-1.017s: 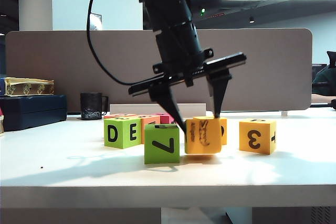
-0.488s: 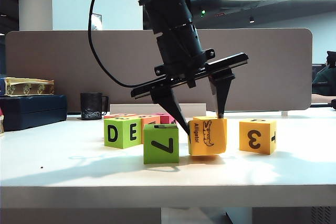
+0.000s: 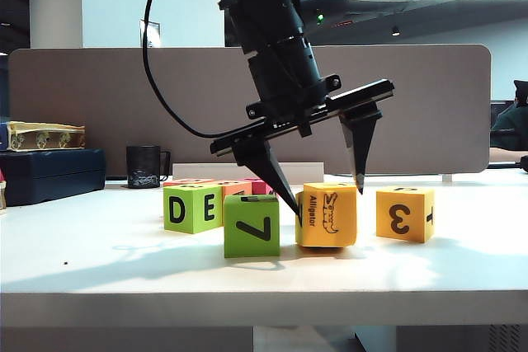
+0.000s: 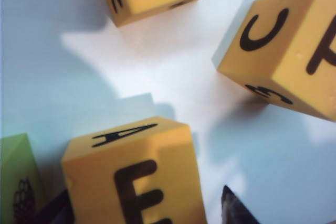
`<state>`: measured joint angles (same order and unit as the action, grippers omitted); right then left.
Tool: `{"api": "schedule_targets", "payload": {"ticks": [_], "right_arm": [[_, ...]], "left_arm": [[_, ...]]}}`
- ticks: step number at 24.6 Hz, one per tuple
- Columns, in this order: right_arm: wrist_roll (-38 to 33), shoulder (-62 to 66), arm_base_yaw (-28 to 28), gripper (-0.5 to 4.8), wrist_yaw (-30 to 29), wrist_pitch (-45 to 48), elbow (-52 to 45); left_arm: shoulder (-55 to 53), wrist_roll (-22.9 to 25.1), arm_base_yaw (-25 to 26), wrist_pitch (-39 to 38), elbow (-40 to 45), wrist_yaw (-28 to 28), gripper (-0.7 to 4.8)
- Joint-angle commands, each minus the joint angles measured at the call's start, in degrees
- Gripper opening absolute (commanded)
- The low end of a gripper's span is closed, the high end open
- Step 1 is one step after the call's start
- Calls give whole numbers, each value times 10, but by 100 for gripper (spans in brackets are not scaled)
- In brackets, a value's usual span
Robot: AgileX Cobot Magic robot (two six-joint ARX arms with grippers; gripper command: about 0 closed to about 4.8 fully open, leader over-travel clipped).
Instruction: Select the appropriate blocks from the scattered letter blocks on the table and arrange them in a row to spell out "DEEP".
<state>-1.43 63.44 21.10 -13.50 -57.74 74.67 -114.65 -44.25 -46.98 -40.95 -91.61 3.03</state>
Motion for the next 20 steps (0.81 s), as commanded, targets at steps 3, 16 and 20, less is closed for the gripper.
{"api": "schedule_targets", "payload": {"ticks": [3, 16, 20], "right_arm": [[2, -2, 0, -1, -2, 7, 2], [2, -2, 0, -1, -2, 8, 2], [2, -2, 0, -1, -2, 7, 2]], "left_arm": [[2, 10, -2, 3, -2, 2, 340], [-4, 31, -2, -12, -2, -7, 340], [-12, 49, -2, -30, -2, -5, 340]]}}
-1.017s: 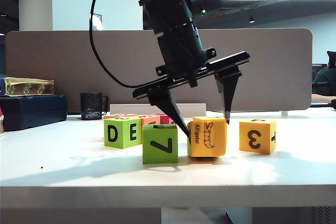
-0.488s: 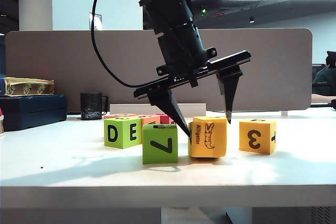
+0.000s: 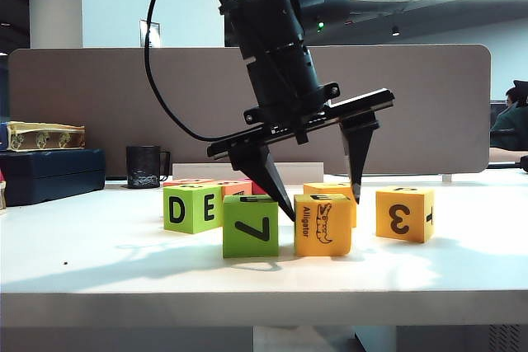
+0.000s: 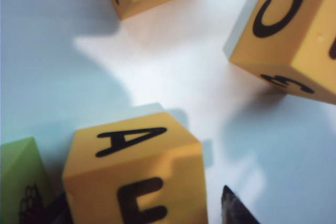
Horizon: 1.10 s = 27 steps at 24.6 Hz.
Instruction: Select the appropriate blocks from the scattered letter blocks on the table and arrange them in a row to spell out "DEEP".
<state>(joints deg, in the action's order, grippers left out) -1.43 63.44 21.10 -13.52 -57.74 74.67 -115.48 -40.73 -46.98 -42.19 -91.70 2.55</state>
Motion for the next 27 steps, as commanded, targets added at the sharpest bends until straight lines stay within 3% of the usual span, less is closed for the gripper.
{"api": "schedule_targets", "payload": {"ticks": [1, 20, 21, 24, 27], "right_arm": [[2, -2, 0, -1, -1, 7, 2], [2, -2, 0, -1, -1, 8, 2], [2, -2, 0, -1, -1, 8, 2], [2, -2, 0, -1, -1, 7, 2], [2, -2, 0, -1, -1, 7, 2]], "left_arm": [[-3, 18, -2, -21, -1, -5, 340], [1, 68, -1, -19, -5, -8, 342], [2, 74, -1, -18, -5, -8, 351], [2, 78, -1, -17, -5, 13, 447], [2, 78, -1, -10, -5, 16, 447]]}}
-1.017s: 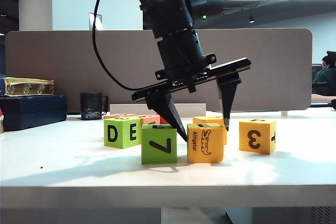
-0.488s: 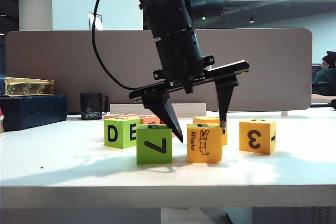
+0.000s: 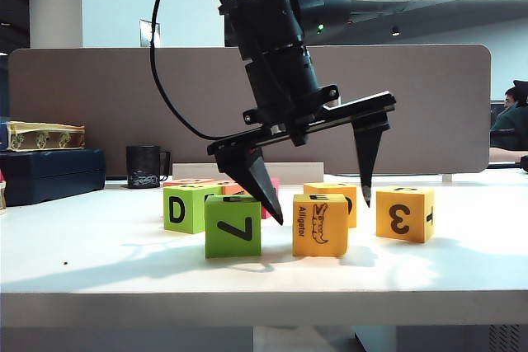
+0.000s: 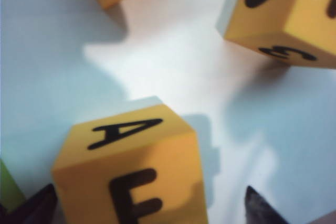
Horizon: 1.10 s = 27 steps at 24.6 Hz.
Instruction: Select the appropriate blocks from the scattered letter blocks on the table and arrange them in a row to spell out "DEEP".
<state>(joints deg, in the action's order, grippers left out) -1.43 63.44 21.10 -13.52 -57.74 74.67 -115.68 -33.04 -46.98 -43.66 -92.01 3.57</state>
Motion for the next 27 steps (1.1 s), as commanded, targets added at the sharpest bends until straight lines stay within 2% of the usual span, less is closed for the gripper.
{"api": "schedule_targets", "payload": {"ticks": [1, 10, 16, 20, 23, 27], "right_arm": [[2, -2, 0, -1, -1, 7, 2], [2, -2, 0, -1, -1, 5, 2], [2, -2, 0, -1, -1, 5, 2], [2, -2, 0, -1, -1, 6, 2], [2, -2, 0, -1, -1, 6, 2], [2, -2, 0, -1, -1, 6, 3]], "left_arm": [[3, 1, -1, 6, -2, 5, 447], [6, 5, -1, 27, -2, 4, 447], [27, 35, 2, 43, -2, -24, 447], [54, 101, 3, 46, -2, -65, 444], [61, 161, 2, 51, -9, -66, 444], [61, 217, -2, 71, -17, -66, 444]]}}
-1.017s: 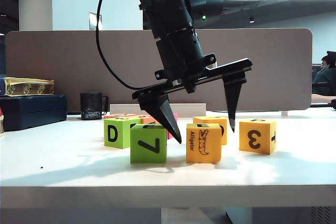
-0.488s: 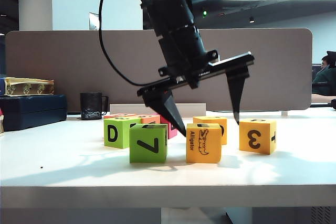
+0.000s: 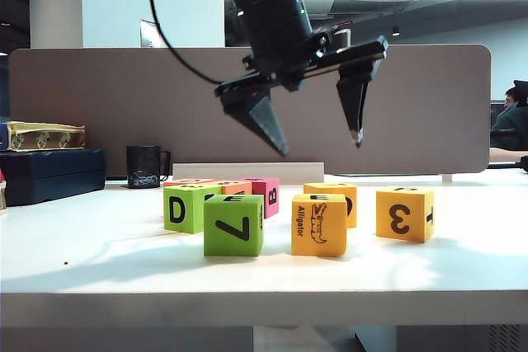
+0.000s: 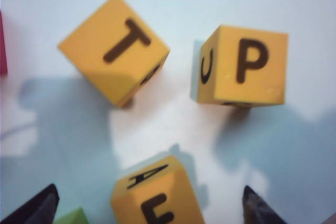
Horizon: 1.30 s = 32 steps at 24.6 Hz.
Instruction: Select the appropriate blocks from the scattered letter blocks on the table and arrange them in a row to spell out "DEEP".
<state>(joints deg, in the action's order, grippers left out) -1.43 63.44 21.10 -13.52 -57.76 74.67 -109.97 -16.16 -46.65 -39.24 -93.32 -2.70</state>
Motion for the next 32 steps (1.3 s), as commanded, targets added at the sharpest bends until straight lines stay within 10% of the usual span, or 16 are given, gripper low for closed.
{"api": "schedule_targets", "payload": {"ticks": [1, 15, 32], "right_arm": [[2, -2, 0, -1, 0, 6, 3], [2, -2, 0, -1, 139, -19, 28], [2, -2, 0, -1, 138, -89, 67]], "left_arm": [[3, 55, -5, 38, -4, 0, 444], [-30, 55, -14, 148, -2, 31, 444], [-114, 80, -34, 231, -2, 44, 444]]}}
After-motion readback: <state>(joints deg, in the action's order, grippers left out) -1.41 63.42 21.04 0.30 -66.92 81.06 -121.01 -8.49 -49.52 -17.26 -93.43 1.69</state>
